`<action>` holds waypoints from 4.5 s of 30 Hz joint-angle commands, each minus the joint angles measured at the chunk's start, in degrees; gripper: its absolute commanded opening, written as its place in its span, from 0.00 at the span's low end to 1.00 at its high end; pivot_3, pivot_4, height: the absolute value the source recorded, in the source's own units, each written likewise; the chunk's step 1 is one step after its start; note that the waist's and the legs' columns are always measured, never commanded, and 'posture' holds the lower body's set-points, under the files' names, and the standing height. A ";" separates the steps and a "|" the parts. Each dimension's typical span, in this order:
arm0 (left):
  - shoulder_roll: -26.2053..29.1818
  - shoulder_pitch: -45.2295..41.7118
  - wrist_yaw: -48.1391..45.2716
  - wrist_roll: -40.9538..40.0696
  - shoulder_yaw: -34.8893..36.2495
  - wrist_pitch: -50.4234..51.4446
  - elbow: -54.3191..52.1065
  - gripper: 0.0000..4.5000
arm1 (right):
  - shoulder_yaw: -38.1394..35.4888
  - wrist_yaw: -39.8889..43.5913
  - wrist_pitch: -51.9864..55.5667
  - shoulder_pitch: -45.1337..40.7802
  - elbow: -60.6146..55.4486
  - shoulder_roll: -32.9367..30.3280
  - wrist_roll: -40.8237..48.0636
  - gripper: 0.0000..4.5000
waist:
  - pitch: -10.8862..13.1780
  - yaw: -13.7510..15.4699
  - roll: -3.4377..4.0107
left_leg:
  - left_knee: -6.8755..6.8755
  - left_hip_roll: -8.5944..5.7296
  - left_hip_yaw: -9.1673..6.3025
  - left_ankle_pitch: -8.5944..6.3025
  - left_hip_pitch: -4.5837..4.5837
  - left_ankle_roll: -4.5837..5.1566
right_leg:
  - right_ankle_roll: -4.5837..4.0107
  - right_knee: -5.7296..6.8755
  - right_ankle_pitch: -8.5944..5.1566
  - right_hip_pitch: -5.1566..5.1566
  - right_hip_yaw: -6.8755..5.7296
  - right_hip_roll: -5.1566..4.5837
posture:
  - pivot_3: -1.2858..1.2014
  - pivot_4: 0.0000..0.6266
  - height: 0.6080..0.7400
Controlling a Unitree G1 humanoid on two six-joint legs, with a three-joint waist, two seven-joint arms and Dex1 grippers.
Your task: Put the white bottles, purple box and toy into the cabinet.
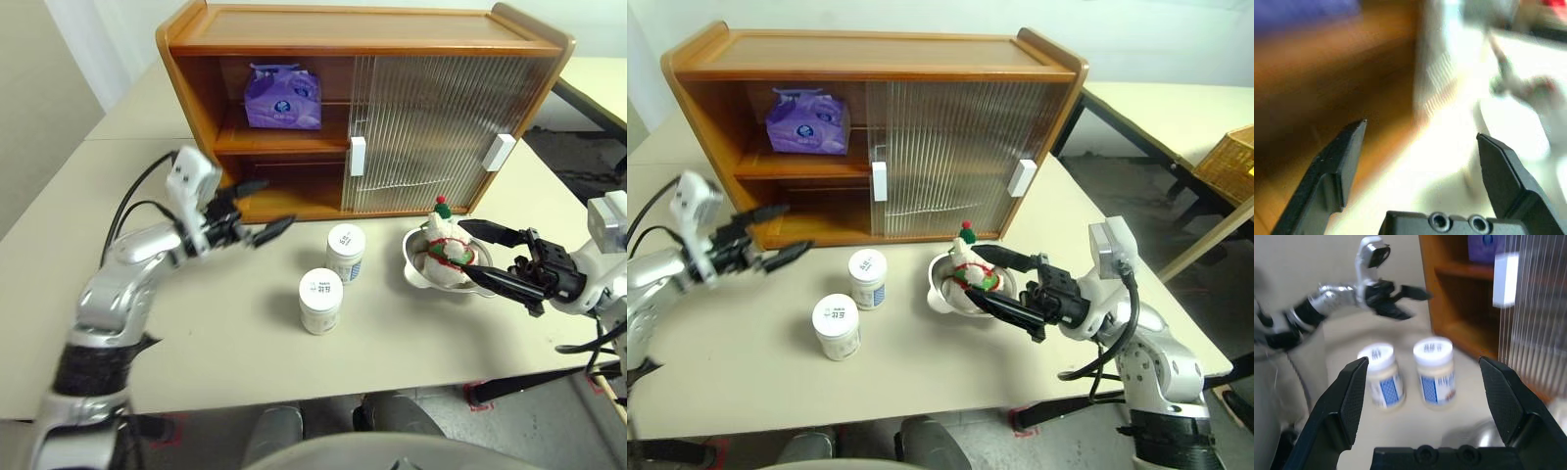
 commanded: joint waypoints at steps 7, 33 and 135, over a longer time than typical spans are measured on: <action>1.67 5.25 -16.37 2.70 -2.28 -16.64 7.71 0.99 | 1.78 2.15 0.00 -2.25 -2.91 -1.45 -0.88 1.00 | -0.22 0.96 0.41 | -0.24 0.34 -0.48 -0.13 -0.08 -0.16 | -0.37 0.20 -0.04 -0.47 -0.16 -0.24 | 0.47 0.01 1.00; -6.54 -0.66 -17.46 7.33 -18.49 -8.28 5.80 0.99 | 2.29 -4.63 7.84 -4.13 -7.46 -2.87 0.48 1.00 | -0.41 0.73 0.77 | -0.44 0.24 -0.40 -0.06 -0.40 -0.33 | 0.82 0.59 -0.39 -0.60 -0.10 -0.19 | 0.46 0.03 1.00; -34.44 -34.50 41.34 18.48 0.54 -8.78 54.82 0.71 | 1.51 -1.84 1.04 -2.53 -1.77 -1.14 -0.79 1.00 | 0.29 -0.86 0.12 | 0.39 -0.43 0.54 0.51 0.15 0.19 | 1.45 0.21 0.14 0.45 0.10 0.09 | 0.44 0.01 1.00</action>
